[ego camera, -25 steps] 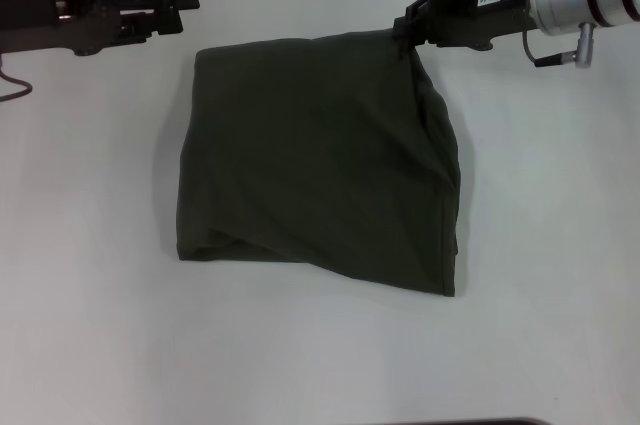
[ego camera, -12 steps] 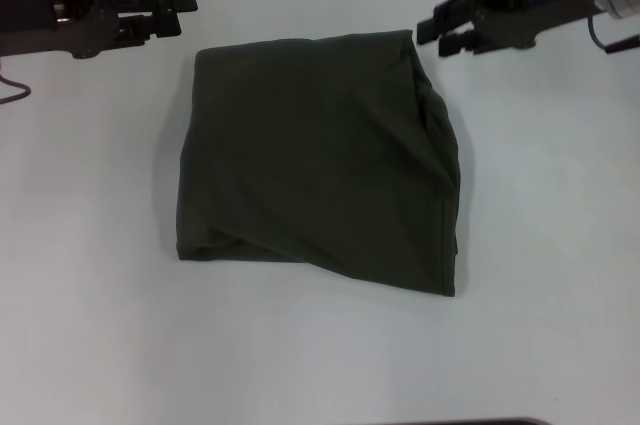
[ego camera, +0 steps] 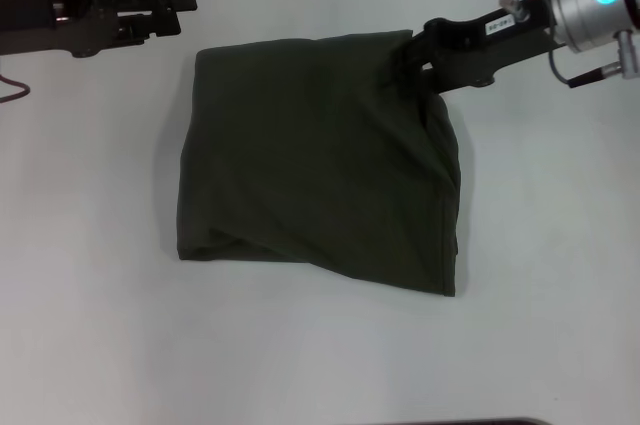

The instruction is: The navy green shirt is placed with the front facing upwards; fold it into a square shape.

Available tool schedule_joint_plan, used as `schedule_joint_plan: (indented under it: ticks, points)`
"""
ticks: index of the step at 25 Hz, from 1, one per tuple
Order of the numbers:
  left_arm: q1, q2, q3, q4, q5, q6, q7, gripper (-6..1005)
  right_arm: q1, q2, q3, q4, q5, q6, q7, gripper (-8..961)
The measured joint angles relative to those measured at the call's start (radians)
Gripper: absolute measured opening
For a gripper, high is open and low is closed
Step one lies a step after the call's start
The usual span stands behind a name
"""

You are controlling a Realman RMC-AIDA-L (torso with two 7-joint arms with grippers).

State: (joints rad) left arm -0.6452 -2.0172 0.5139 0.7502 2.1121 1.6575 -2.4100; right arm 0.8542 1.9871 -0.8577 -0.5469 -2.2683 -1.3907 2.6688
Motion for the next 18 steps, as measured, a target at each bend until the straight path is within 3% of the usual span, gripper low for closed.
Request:
schedule_joint_plan:
  ticks: [11, 13, 15, 18]
  points:
    - [0.005, -0.002, 0.0, -0.002, 0.0, 0.008, 0.001, 517, 0.037, 0.028, -0.009, 0.004, 0.003, -0.023, 0.005, 403]
    - [0.007, -0.003, 0.0, -0.002, 0.0, 0.008, 0.002, 518, 0.044, 0.041, -0.013, 0.004, 0.003, -0.026, 0.004, 403]
    - [0.008, -0.003, -0.001, -0.002, 0.0, 0.008, 0.002, 518, 0.054, 0.068, -0.056, 0.004, 0.001, -0.019, 0.0, 403]
    - [0.008, -0.003, -0.002, -0.002, 0.0, 0.008, 0.002, 518, 0.062, 0.086, -0.119, 0.004, -0.002, 0.004, 0.001, 403]
